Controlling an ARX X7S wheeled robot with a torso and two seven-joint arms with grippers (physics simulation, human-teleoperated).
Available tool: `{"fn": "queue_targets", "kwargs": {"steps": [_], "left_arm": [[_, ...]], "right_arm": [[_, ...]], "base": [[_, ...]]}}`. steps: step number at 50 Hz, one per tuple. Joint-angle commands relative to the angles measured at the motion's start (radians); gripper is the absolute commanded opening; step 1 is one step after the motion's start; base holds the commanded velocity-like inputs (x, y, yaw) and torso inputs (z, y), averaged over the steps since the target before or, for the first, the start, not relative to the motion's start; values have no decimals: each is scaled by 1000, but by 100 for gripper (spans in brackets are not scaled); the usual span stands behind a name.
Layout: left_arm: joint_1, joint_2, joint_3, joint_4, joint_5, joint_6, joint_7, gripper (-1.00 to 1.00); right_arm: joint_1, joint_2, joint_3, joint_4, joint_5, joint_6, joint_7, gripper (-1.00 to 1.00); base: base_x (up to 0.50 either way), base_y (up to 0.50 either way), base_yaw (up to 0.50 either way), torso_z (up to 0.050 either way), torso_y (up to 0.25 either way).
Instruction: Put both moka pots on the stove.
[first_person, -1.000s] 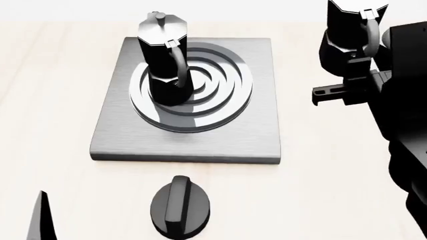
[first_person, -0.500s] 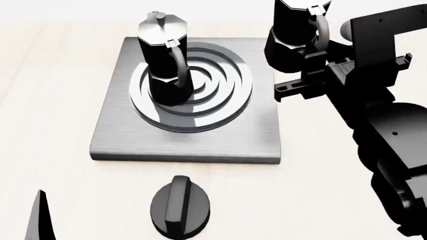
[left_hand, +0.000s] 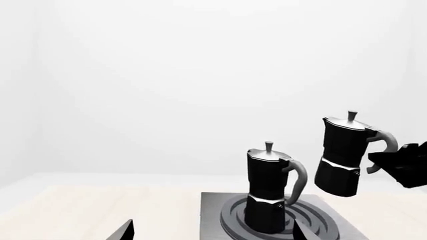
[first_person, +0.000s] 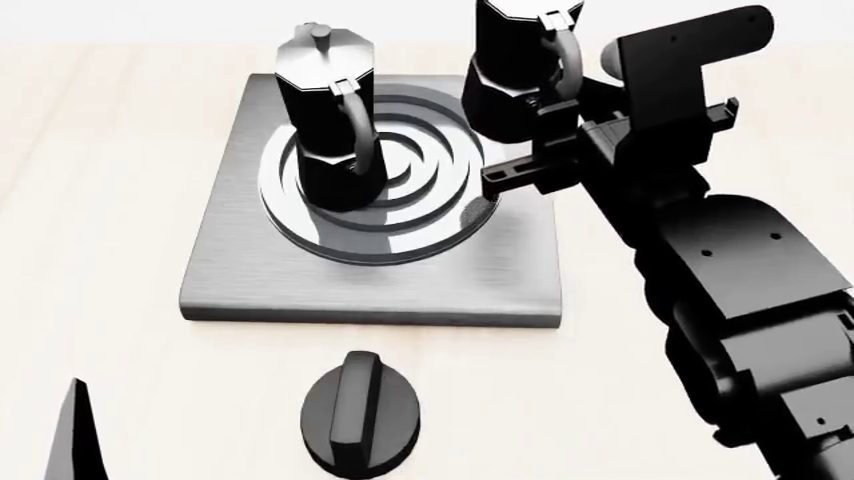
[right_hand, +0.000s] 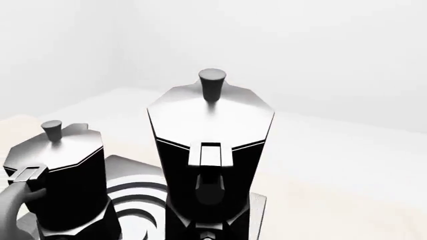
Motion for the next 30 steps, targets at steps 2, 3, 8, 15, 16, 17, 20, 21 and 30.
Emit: {"fn": "queue_targets", "kwargs": {"steps": [2, 3, 8, 15, 16, 17, 20, 21, 30], "left_arm": [[1, -3, -1, 1, -3, 2, -3, 100], [0, -4, -2, 1, -3, 3, -3, 100], [-1, -3, 1, -2, 0, 3, -4, 100], [-2, -3, 3, -4, -1, 5, -5, 100], [-2, -4, 2, -4, -1, 6, -5, 100], [-1, -4, 1, -5, -1, 8, -6, 100], [-1, -5, 1, -6, -2, 9, -6, 100], [-1, -5, 1, -3, -2, 8, -7, 100], [-2, -7, 0, -4, -5, 8, -9, 100]], "right_arm": [[25, -72, 10, 94, -53, -36, -43, -100], [27, -77, 8, 103, -55, -36, -46, -100], [36, -119, 10, 196, -63, -64, -83, -100], [43, -171, 15, 299, -70, -102, -116, -100], [43, -177, 14, 308, -72, -105, -122, -100], [43, -182, 11, 318, -77, -109, -123, -100], [42, -202, 12, 361, -82, -127, -135, -100], [44, -216, 14, 390, -83, -141, -144, -100], [45, -244, 13, 419, -89, -157, -156, -100]], "base": [[0, 0, 0, 0, 0], [0, 0, 0, 0, 0], [0, 0, 0, 3, 2], [0, 0, 0, 0, 0], [0, 0, 0, 0, 0], [0, 0, 0, 0, 0], [0, 0, 0, 0, 3], [0, 0, 0, 0, 0], [0, 0, 0, 0, 1]]}}
